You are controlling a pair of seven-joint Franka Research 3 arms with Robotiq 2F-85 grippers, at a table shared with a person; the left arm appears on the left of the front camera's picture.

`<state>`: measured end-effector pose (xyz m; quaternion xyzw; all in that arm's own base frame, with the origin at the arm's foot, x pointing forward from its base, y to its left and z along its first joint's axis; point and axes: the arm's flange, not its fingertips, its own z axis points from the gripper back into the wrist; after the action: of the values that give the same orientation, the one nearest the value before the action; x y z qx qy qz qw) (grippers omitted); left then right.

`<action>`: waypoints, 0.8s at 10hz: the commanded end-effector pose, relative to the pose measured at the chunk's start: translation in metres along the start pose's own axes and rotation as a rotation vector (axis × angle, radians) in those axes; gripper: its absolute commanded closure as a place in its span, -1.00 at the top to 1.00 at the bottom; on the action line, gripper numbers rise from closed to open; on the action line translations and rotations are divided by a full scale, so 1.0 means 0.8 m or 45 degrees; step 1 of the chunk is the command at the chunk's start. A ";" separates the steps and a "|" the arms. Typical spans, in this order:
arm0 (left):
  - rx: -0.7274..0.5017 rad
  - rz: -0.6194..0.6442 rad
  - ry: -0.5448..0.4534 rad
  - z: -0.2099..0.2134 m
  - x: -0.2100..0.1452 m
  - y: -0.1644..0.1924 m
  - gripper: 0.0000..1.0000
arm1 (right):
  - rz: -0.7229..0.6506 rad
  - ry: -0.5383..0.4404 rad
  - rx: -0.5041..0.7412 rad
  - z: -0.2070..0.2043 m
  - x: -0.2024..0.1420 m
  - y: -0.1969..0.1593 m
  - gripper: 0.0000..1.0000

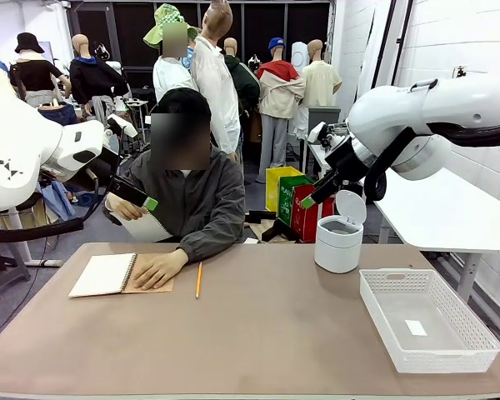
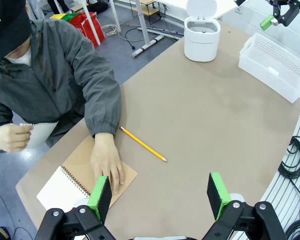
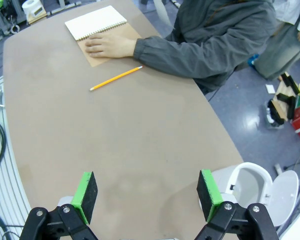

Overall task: Sort the paper based on its condition.
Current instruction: If a person hands you a paper, place it in the Organizing basket , and if it's crumpled, put it in the Trash can.

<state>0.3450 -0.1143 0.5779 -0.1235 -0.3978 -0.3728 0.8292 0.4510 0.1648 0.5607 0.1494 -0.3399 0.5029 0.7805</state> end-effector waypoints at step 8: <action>-0.009 0.005 0.006 0.001 0.000 0.001 1.00 | -0.008 0.011 -0.007 0.001 0.001 0.000 1.00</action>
<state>0.3450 -0.1143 0.5779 -0.1235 -0.3978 -0.3728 0.8292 0.4510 0.1648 0.5607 0.1494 -0.3399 0.5029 0.7805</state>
